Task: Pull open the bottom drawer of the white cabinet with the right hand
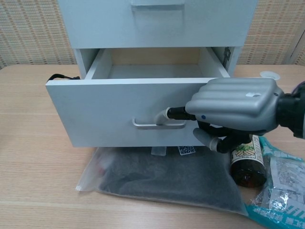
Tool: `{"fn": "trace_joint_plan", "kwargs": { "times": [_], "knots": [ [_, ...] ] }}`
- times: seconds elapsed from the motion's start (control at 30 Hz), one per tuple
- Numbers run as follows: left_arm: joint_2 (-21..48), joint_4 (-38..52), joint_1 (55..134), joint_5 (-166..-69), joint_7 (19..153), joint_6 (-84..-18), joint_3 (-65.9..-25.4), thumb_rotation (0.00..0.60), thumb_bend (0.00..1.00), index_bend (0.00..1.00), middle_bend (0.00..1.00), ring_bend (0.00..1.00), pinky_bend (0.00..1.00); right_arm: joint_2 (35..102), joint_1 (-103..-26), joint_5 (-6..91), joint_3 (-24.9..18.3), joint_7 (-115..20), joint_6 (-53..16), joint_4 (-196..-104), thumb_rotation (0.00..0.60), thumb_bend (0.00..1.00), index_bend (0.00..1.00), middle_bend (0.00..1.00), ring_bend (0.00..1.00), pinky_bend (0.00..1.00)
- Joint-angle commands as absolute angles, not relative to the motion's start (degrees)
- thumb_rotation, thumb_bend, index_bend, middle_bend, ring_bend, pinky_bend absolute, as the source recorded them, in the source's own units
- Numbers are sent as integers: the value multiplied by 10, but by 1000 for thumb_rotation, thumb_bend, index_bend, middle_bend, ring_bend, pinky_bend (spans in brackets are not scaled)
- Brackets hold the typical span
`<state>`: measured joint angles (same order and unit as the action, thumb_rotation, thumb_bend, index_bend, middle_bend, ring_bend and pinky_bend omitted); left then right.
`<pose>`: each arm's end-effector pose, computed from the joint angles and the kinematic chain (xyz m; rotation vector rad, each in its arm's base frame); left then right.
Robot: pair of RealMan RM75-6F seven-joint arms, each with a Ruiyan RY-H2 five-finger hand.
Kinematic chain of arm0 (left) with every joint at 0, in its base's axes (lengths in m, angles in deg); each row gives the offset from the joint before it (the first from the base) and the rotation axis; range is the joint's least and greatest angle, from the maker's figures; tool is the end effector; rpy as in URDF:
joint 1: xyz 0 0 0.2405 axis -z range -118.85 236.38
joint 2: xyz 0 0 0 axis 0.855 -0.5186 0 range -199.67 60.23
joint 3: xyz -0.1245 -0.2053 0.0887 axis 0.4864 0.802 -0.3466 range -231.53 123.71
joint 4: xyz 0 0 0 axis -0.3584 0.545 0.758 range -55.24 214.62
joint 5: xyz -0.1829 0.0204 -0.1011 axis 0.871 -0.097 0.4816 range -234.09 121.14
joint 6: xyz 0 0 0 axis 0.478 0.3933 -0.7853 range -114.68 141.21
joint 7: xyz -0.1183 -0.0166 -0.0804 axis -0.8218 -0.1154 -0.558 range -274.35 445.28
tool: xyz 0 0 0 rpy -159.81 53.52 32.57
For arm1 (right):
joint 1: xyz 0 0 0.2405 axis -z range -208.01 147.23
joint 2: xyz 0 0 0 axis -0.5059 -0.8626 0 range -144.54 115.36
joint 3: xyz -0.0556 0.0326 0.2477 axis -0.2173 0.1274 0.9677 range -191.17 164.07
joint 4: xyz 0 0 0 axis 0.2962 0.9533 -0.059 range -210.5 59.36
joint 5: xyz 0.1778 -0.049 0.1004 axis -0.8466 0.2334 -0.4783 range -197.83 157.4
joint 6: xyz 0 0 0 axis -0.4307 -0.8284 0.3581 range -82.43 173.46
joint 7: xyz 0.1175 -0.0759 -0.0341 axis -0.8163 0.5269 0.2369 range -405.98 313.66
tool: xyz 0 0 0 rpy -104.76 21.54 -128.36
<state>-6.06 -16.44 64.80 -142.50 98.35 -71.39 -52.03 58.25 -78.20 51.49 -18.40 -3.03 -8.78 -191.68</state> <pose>-0.2963 0.1825 0.1522 -1.4696 -0.7776 -0.7834 -0.0951 -0.2344 0.0119 2.4016 -0.4802 0.7610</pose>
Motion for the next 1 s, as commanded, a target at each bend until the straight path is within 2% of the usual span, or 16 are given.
{"fn": "trace_joint_plan", "kwargs": {
  "times": [0.03, 0.37, 0.53, 0.73, 0.87, 1.0],
  "knots": [
    [-60, -165, 648, -1425, 984, -713, -520, 600, 322, 0, 0, 0, 113, 580, -778, 522, -188, -29, -88, -1922, 600, 690, 104, 927, 946, 941],
    [-61, -167, 648, -1426, 986, -714, -521, 600, 322, 0, 0, 0, 113, 568, -763, 559, -202, -31, -89, -1942, 600, 692, 104, 927, 946, 941],
    [-61, -168, 648, -1428, 985, -716, -520, 600, 322, 0, 0, 0, 113, 558, -744, 600, -204, -51, -111, -1948, 600, 686, 104, 924, 948, 940],
    [-62, -168, 647, -1429, 979, -722, -518, 600, 322, 0, 0, 0, 113, 521, -693, 692, -218, -109, -190, -1951, 600, 591, 104, 884, 935, 940],
    [-62, -167, 649, -1426, 978, -719, -515, 600, 322, 0, 0, 0, 113, 486, -643, 754, -228, -154, -272, -1941, 600, 491, 104, 830, 874, 939],
    [-60, -165, 652, -1424, 975, -718, -511, 600, 322, 0, 0, 0, 113, 450, -592, 777, -226, -184, -354, -1923, 600, 396, 104, 759, 799, 919]
  ]
}}
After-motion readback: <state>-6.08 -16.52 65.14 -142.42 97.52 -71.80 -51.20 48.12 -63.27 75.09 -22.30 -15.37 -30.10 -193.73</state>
